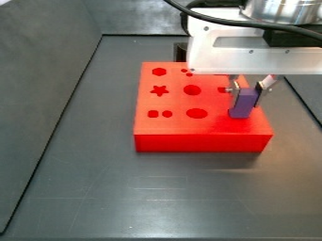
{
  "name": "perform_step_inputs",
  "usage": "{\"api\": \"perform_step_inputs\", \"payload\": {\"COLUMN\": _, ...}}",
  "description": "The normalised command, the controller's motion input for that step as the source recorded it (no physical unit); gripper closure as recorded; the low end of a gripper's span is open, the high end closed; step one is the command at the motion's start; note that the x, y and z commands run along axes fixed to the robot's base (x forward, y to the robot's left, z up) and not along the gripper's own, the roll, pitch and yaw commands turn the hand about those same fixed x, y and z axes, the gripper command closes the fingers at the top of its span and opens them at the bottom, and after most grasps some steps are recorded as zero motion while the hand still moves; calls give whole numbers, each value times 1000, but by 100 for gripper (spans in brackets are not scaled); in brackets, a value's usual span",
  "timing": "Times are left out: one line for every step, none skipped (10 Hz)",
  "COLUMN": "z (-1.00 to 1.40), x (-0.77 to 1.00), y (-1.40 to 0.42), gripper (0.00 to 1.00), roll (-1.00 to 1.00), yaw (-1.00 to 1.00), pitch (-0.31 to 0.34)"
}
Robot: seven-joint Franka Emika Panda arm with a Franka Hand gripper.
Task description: Insert the rectangle object.
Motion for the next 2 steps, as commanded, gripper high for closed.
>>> {"api": "perform_step_inputs", "payload": {"z": 0, "x": 0, "y": 14, "gripper": 100, "roll": -19, "yaw": 0, "pitch": 0}}
{"api": "perform_step_inputs", "payload": {"z": 0, "x": 0, "y": 0, "gripper": 100, "roll": 0, "yaw": 0, "pitch": 0}}
